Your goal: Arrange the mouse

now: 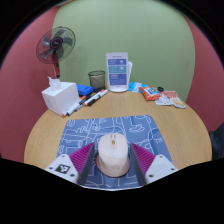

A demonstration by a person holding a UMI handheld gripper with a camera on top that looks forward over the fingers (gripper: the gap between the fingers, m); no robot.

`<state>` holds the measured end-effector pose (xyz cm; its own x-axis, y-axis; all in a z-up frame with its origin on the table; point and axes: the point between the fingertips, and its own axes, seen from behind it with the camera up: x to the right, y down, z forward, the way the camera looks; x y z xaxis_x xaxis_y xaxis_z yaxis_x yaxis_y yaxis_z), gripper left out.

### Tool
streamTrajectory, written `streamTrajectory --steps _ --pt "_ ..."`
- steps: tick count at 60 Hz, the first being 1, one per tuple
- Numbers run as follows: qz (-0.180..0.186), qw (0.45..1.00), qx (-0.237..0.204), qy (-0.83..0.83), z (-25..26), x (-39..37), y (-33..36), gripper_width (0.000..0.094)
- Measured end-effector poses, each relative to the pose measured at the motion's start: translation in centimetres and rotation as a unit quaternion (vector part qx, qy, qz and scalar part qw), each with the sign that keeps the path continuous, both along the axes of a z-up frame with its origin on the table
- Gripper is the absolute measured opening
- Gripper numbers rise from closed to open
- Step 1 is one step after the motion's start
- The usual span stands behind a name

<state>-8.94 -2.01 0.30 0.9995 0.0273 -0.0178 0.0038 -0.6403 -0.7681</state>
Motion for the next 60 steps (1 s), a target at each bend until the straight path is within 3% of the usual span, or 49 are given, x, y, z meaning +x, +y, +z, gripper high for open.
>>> streamTrajectory --steps 2,3,6,11,33,60 --pt "0.003 1.0 0.0 0.001 0.7 -0.3 -0.4 0.0779" --pt "0.003 1.0 0.001 0.0 1.1 -0.3 -0.6 0.0858" --pt "-0.003 1.0 0.004 -0.005 2.7 -0.3 -1.5 0.0818" --pt "-0.012 1.0 0.013 -0.022 6.0 -0.3 -3.6 0.0853" --pt "-0.017 0.997 0.058 -0.048 19.0 -3.0 -16.8 0.0843" --pt "-0.035 0.996 0.071 -0.049 21.7 -6.1 -31.7 0.0842"
